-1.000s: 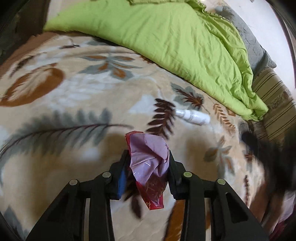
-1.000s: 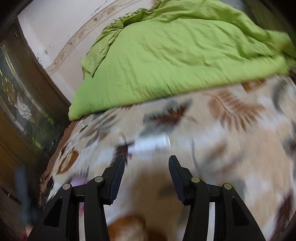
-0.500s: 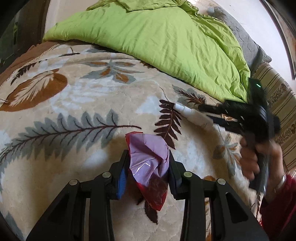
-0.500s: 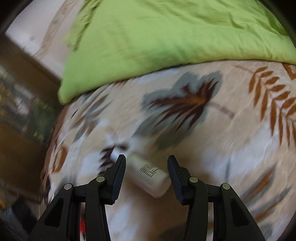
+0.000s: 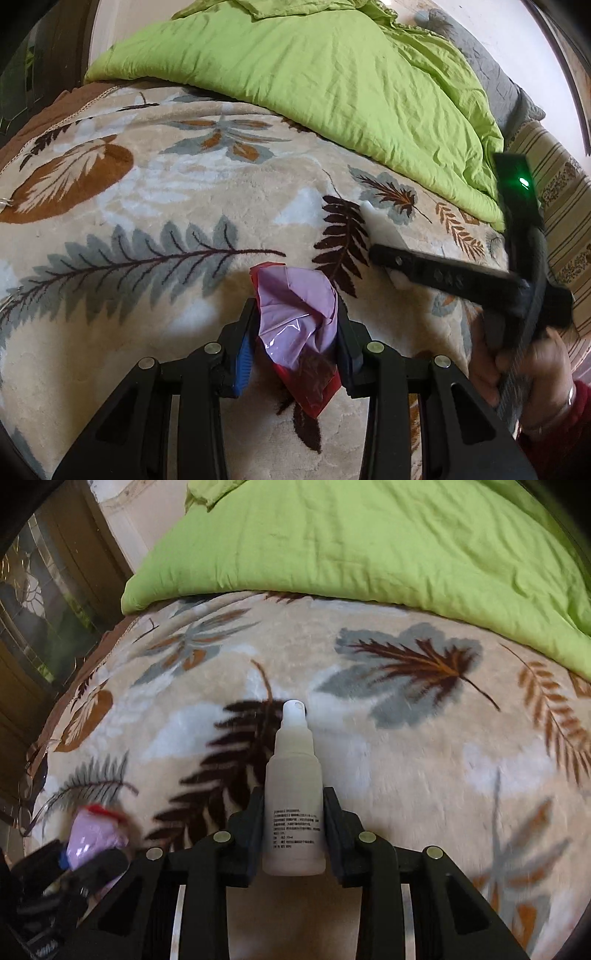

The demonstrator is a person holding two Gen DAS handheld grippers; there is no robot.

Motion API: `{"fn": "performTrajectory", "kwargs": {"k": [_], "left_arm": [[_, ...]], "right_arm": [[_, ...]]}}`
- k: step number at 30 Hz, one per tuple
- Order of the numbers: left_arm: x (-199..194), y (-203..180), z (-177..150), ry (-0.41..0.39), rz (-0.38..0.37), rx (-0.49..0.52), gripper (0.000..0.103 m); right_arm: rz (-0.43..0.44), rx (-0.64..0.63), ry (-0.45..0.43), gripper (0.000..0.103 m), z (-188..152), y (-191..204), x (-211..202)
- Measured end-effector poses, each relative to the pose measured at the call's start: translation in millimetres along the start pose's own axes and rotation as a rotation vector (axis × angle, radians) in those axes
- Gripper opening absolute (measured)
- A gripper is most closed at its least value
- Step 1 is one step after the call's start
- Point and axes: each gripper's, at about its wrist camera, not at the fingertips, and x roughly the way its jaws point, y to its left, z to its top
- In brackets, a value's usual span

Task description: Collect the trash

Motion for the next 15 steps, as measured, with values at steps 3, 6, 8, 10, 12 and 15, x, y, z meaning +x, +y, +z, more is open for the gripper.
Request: {"fn": "performTrajectory", "kwargs": {"k": [3,6,8,10,12,15], "left_arm": [[-5,-10,-3,-0.026,0.018,0.05,0.036],[-14,-20,-9,-0.054,0.022,0.105,0.036],[-22,-29,-15,-0.072,0.02,0.136,0.036],[-32,-39,-22,-0.081,0.008,0.156,0.036],[-44,-50,-33,-0.092,0.001,0.18,0.036],[-61,-61,-53,-0.105,-0.013,0.214,0.036]], "right_arm": [[-0.014,0.061,-0.07,0.032,-29,2,-34],[-0.055,0.083,-0.148,0.032,-67,5,-80],[-0.067,0.115,-0.2,0.032,-95,6,-111],[-0.084,0.135,-0.243,0.032,-123,8,-137],[-0.103,0.146,-0.27,0.032,-141,11,-154],[-0.11,0.167,-0.291,0.032,-171,10,-173]]}}
